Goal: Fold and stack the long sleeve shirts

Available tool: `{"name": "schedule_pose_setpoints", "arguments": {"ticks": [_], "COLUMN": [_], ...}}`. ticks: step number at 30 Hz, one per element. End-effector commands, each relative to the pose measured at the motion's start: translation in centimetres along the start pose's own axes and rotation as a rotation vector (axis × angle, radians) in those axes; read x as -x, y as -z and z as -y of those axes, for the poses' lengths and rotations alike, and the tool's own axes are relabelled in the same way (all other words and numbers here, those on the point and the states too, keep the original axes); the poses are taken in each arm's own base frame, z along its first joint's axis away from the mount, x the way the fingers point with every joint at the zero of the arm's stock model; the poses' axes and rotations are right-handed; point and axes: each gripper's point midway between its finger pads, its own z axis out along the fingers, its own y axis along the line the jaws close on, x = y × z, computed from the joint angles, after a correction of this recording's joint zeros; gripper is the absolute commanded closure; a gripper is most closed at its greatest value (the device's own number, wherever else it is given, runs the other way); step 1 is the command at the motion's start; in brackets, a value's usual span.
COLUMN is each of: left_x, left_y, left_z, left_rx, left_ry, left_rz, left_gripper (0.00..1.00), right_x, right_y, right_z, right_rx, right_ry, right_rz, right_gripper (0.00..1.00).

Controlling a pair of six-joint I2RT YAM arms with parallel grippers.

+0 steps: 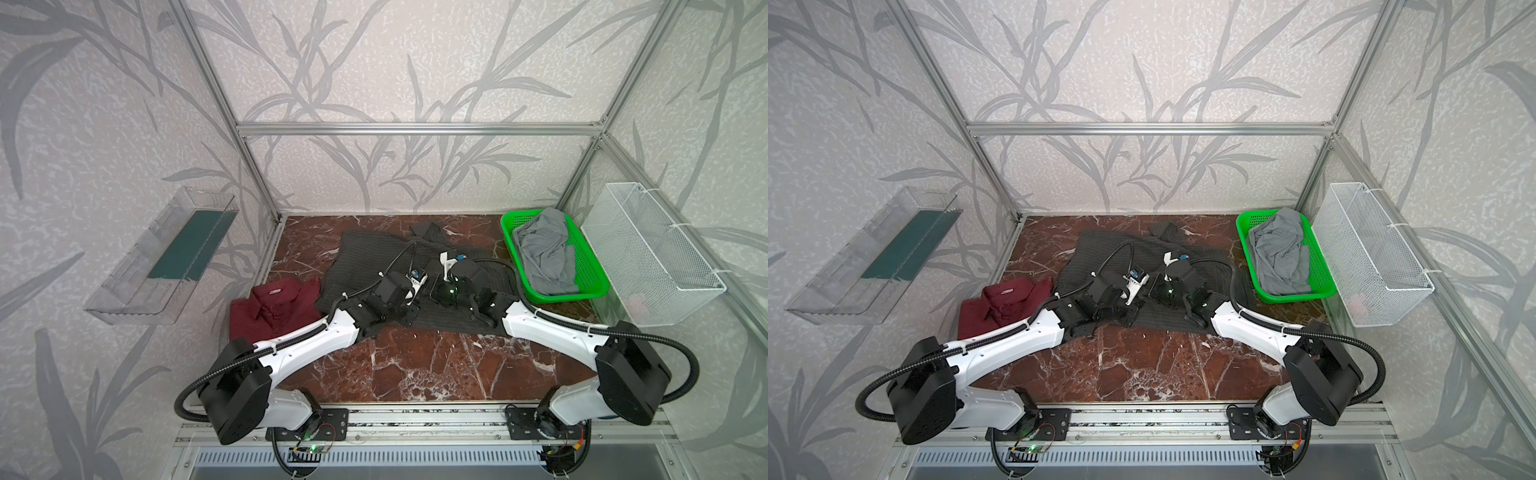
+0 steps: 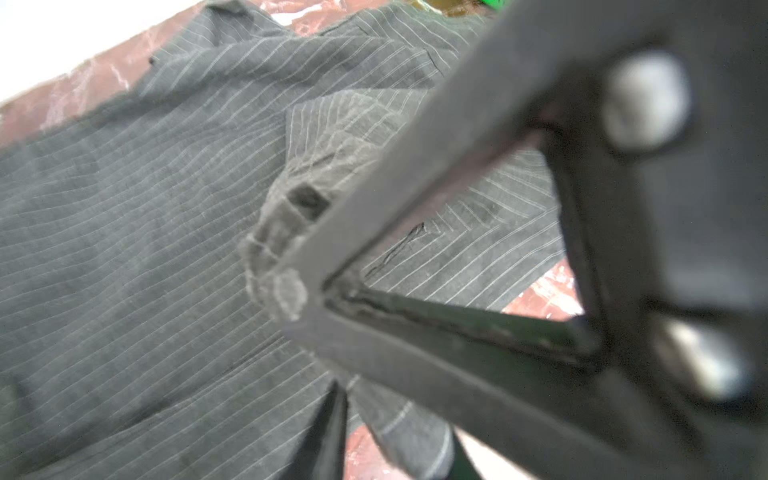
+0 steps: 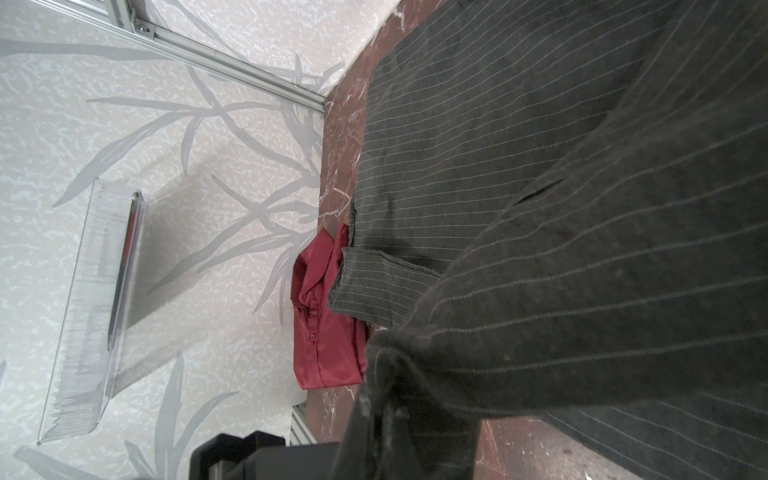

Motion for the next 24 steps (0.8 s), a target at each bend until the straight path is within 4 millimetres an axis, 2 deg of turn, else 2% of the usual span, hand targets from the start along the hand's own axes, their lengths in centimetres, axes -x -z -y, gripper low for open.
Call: {"name": "schedule_pose_setpoints", "arguments": {"ticks": [1,6,10,13,15,17,19,21,24], "left_x": [1.7,2.0,3.1,3.7,3.9,4.6,4.9,5.1,5.8], "left_y": [0.5,0.4,1.0,1.9,2.7,4.2,5.6,6.7,8.3], "left_z": [-0.3,-0.9,-1.4,-3.1,-4.4,-7.1,-8.9,-9.7,-9.6], "left_rx": [0.023,0.053,0.081,0.178,0.235,0.323,0.338,0.352,0.330], "left_ry": [-0.039,-0.061,-0.103,-0.150,-0.198,-0.180,-0.173,-0.249,-0.345], "left_rz": [0.040,0.048,0.084,0.120,0.167,0.236,0.293,0.372,0.497], "left_gripper": [0.85,0.99,1.00,1.00,1.00,1.00,1.00,1.00,1.00], "right_x": [0.6,0.7,0.7,1.2,1.8,2.5,3.2,4.1,5.3], "right_y": [1.1,1.5,1.8,2.5,3.1,4.3,5.3,6.6,8.1], "right_z": [-1.9,-2.2,-2.4,-2.7,-2.8,-2.9,-2.8,-2.3,-1.6], "right_rx": [0.068,0.077,0.088,0.103,0.110,0.098,0.082,0.052,0.018], "right_ry": [0.014,0.014,0.012,0.016,0.025,0.051,0.078,0.106,0.126], "right_rz": [0.019,0.024,0.027,0.034,0.048,0.071,0.097,0.149,0.194], "right_gripper": [1.00,1.00,1.00,1.00,0.86,0.72,0.64,0.56,0.50]}}
